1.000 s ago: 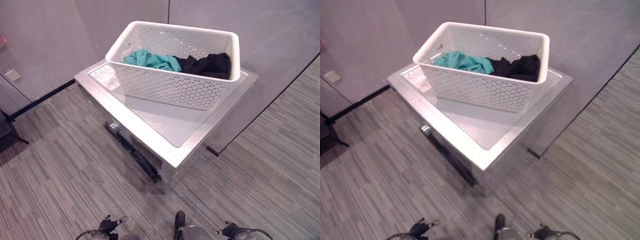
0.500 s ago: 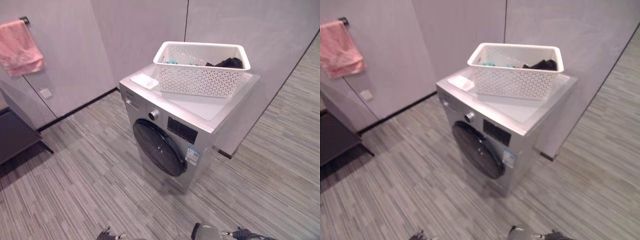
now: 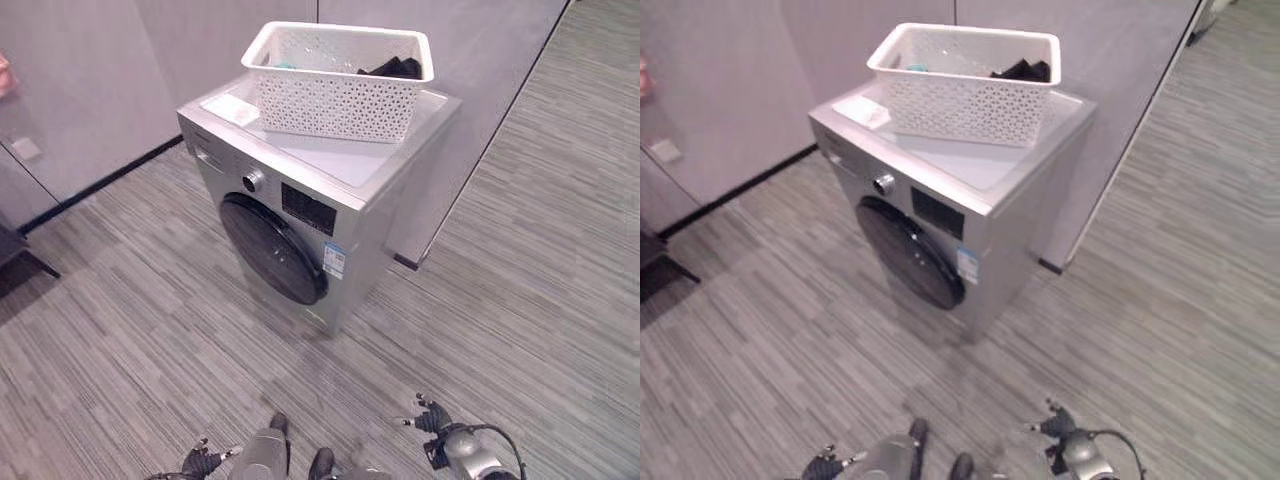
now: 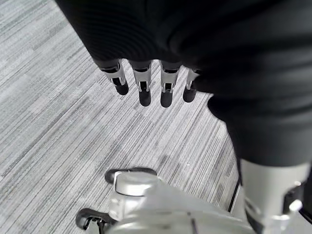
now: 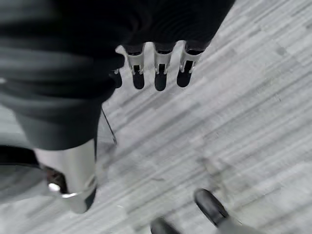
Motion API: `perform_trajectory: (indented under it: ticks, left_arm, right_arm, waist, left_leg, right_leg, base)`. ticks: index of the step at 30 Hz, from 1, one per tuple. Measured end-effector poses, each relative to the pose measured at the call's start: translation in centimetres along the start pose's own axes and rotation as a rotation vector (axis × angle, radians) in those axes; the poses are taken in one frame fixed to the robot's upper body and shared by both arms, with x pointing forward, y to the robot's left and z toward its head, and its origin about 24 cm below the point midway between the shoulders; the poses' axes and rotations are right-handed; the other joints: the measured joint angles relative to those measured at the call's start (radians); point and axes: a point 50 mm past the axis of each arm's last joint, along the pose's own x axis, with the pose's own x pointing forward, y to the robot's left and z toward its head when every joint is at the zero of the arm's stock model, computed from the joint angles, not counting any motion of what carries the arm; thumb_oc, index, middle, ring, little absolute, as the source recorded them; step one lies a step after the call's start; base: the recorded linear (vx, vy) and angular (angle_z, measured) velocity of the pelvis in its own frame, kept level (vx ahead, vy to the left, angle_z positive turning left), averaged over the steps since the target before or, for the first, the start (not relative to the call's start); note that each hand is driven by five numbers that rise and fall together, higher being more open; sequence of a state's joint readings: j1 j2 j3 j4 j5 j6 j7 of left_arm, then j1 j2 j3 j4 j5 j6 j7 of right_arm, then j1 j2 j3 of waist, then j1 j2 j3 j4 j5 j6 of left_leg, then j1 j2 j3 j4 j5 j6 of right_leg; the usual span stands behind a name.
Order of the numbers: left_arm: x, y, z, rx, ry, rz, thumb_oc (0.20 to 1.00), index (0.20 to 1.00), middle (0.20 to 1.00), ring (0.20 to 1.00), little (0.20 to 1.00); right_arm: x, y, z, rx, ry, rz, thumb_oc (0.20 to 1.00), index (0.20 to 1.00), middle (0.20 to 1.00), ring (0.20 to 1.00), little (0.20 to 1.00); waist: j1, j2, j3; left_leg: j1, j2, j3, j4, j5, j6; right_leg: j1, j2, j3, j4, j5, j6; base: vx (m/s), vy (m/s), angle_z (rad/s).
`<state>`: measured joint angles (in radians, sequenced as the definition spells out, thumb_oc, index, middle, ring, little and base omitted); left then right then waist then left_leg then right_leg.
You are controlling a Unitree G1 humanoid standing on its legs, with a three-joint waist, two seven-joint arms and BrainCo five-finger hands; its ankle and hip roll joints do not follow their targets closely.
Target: Grab the laundry basket,head to the washer,open it,put in the laundry and shut it.
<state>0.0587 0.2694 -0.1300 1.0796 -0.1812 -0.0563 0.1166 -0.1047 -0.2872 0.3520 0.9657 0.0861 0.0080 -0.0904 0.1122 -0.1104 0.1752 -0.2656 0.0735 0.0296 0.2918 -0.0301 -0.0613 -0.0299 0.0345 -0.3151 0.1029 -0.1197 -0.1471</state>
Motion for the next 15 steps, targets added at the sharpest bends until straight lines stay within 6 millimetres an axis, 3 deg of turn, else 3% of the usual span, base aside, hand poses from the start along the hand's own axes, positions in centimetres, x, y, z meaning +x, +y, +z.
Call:
perform_trajectory:
  ticks: [3, 4, 6, 7, 8, 10, 13, 14, 15]
  left_arm:
    - [-0.1, 0.3, -0.3, -0.01, 0.01, 0.026, 1.0, 1.0, 1.0, 1.0, 1.0]
    - [-0.1, -0.2, -0.2, -0.019, 0.007, 0.016, 1.0, 1.0, 1.0, 1.0, 1.0]
    - [-0.1, -0.7, 0.0, -0.027, 0.0, 0.011, 1.0, 1.0, 1.0, 1.0, 1.0]
    - [0.0, -0.7, 0.1, -0.029, -0.002, 0.011, 1.0, 1.0, 1.0, 1.0, 1.0]
    - [0.0, -0.8, 0.2, -0.032, -0.007, 0.01, 1.0, 1.0, 1.0, 1.0, 1.0]
    - [0.0, -1.2, 0.5, -0.057, -0.011, 0.005, 1.0, 1.0, 1.0, 1.0, 1.0]
    - [0.0, -2.2, 0.7, -0.069, -0.016, -0.018, 1.0, 1.0, 1.0, 1.0, 1.0]
    - [0.0, -2.5, 0.5, -0.059, -0.013, -0.031, 1.0, 1.0, 1.0, 1.0, 1.0]
    - [0.0, -2.7, 0.5, -0.047, -0.008, -0.037, 1.0, 1.0, 1.0, 1.0, 1.0]
  right_arm:
    - [0.0, -0.3, 0.4, 0.013, -0.017, -0.002, 1.0, 1.0, 1.0, 1.0, 1.0]
    - [-0.1, -0.4, 0.1, 0.013, -0.012, -0.006, 1.0, 1.0, 1.0, 1.0, 1.0]
    - [0.0, -0.4, 0.2, 0.014, -0.015, -0.004, 1.0, 1.0, 1.0, 1.0, 1.0]
    - [0.0, -0.3, 0.3, 0.015, -0.017, 0.0, 1.0, 1.0, 1.0, 1.0, 1.0]
    - [0.0, -0.3, 0.3, 0.018, -0.018, -0.002, 1.0, 1.0, 1.0, 1.0, 1.0]
    - [0.0, -0.4, 0.4, 0.018, -0.015, -0.004, 1.0, 1.0, 1.0, 1.0, 1.0]
    - [-0.1, -0.9, -0.2, 0.067, 0.0, -0.03, 1.0, 1.0, 1.0, 1.0, 1.0]
    - [-0.2, -1.0, -0.6, 0.086, 0.013, -0.034, 1.0, 1.0, 1.0, 1.0, 1.0]
    - [-0.3, -1.4, -1.0, 0.137, 0.029, -0.056, 1.0, 1.0, 1.0, 1.0, 1.0]
  waist:
    - [-0.02, 0.018, 0.008]
    - [-0.031, 0.037, 0.018]
    - [-0.034, 0.053, 0.023]
    - [-0.032, 0.057, 0.022]
    - [-0.033, 0.063, 0.026]
    - [-0.033, 0.082, 0.026]
    - [-0.04, 0.119, 0.016]
    - [-0.032, 0.134, 0.015]
    - [-0.006, 0.117, 0.014]
  left_leg:
    - [0.091, 0.096, -0.056, -0.159, 0.042, -0.057]
    - [0.129, 0.156, -0.101, -0.21, 0.06, -0.077]
    - [0.131, 0.194, -0.16, -0.209, 0.083, -0.098]
    - [0.135, 0.212, -0.192, -0.232, 0.1, -0.091]
    - [0.14, 0.225, -0.203, -0.246, 0.105, -0.101]
    - [0.141, 0.243, -0.211, -0.261, 0.105, -0.101]
    - [0.132, 0.229, -0.149, -0.235, 0.102, -0.095]
    - [0.114, 0.165, -0.104, -0.153, 0.053, -0.044]
    - [0.12, 0.085, -0.053, -0.125, -0.001, 0.041]
  right_leg:
    - [0.004, 0.011, 0.005, -0.003, 0.006, 0.008]
    - [0.017, 0.019, 0.002, -0.006, 0.006, 0.012]
    - [0.008, 0.025, 0.003, 0.001, 0.001, 0.029]
    - [-0.006, 0.024, 0.007, 0.005, -0.008, 0.049]
    - [-0.007, 0.023, 0.009, 0.013, -0.007, 0.05]
    - [-0.019, 0.02, 0.009, 0.044, -0.026, 0.085]
    - [-0.031, -0.01, -0.013, 0.096, -0.051, 0.099]
    - [-0.055, -0.06, -0.006, 0.163, -0.07, 0.115]
    - [-0.074, -0.117, 0.027, 0.19, -0.081, 0.14]
  base:
    - [0.11, 0.306, 0.0]
    - [0.13, 0.398, 0.07]
    - [0.13, 0.373, 0.0]
    - [0.18, 0.512, -0.06]
    - [0.26, 0.727, -0.08]
    - [0.25, 0.649, -0.02]
    - [0.22, 0.674, 0.12]
    - [0.24, 0.887, -0.07]
    - [0.21, 0.587, -0.34]
